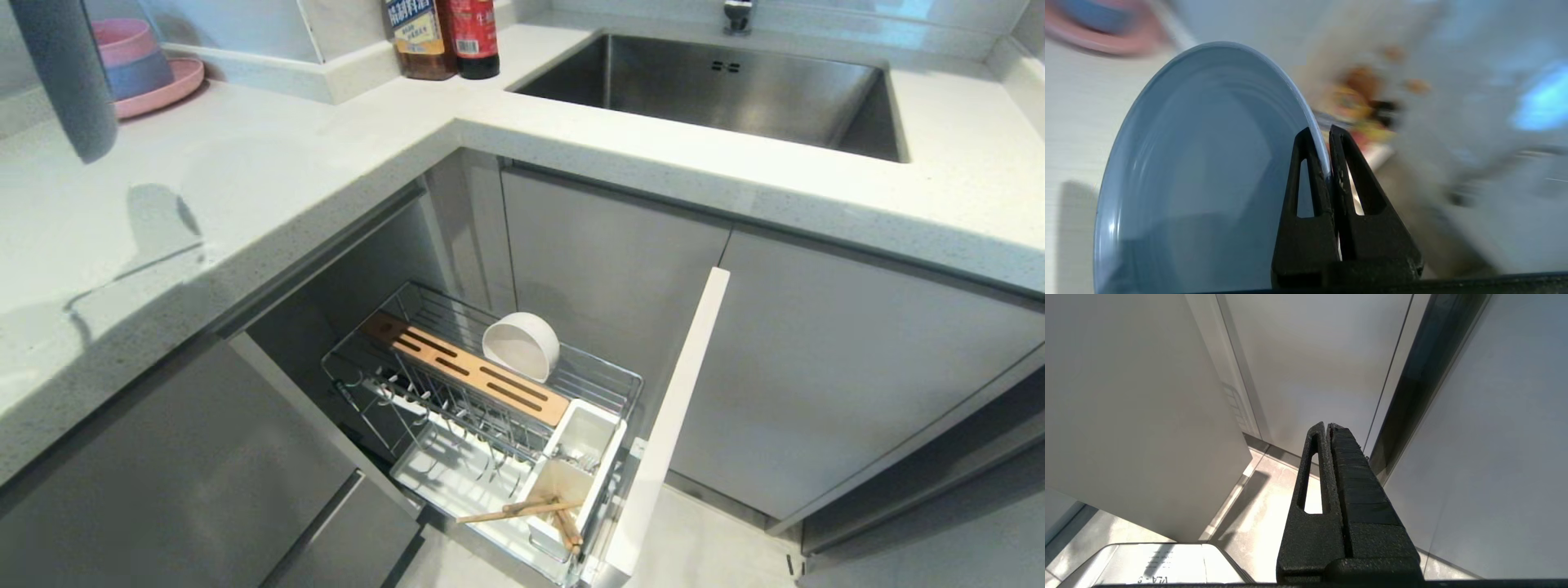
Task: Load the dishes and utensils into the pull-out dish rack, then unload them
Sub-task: Pick up the plate and place it in the cupboard
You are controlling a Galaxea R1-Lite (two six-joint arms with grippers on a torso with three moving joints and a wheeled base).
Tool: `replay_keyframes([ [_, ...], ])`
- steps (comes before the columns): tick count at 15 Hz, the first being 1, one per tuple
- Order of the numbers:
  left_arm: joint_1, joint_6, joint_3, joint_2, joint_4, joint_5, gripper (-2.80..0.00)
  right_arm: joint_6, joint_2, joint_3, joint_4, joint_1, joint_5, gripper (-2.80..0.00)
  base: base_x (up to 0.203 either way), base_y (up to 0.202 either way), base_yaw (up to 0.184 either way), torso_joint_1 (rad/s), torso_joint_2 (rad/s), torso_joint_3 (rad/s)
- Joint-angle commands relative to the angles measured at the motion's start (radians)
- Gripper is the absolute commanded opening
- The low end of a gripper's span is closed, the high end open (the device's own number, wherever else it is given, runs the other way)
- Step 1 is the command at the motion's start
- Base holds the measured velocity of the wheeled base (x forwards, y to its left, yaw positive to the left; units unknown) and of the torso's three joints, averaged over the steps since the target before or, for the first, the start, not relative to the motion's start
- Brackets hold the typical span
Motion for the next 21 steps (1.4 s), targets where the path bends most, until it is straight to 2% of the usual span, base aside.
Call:
replay_keyframes([
  [1,-0.120,-0.002,-0.001,-0.004,-0.072,0.004,-2.80,0.000,0.000,0.002,0.000,0.000,0.000,-2.80,0.000,0.000,0.000,0.000,0.00,0.000],
  [3,-0.245,0.000,0.000,0.003,-0.198,0.005,-2.80,0.000,0.000,0.002,0.000,0.000,0.000,-2.80,0.000,0.000,0.000,0.000,0.00,0.000],
  [8,-0.438,-0.035,0.049,0.099,-0.407,0.041,-2.80,0.000,0.000,0.001,0.000,0.000,0.000,-2.80,0.000,0.000,0.000,0.000,0.00,0.000],
  [10,-0.453,-0.080,0.118,0.140,-0.441,0.046,-2.80,0.000,0.000,0.001,0.000,0.000,0.000,-2.80,0.000,0.000,0.000,0.000,0.00,0.000],
  [12,-0.454,-0.180,0.161,0.174,-0.438,0.047,-2.80,0.000,0.000,0.002,0.000,0.000,0.000,-2.80,0.000,0.000,0.000,0.000,0.00,0.000],
  [16,-0.456,-0.311,0.201,0.249,-0.435,0.057,-2.80,0.000,0.000,0.002,0.000,0.000,0.000,-2.80,0.000,0.000,0.000,0.000,0.00,0.000],
  [21,-0.456,-0.428,0.199,0.349,-0.381,0.182,-2.80,0.000,0.000,0.002,0.000,0.000,0.000,-2.80,0.000,0.000,0.000,0.000,0.00,0.000],
])
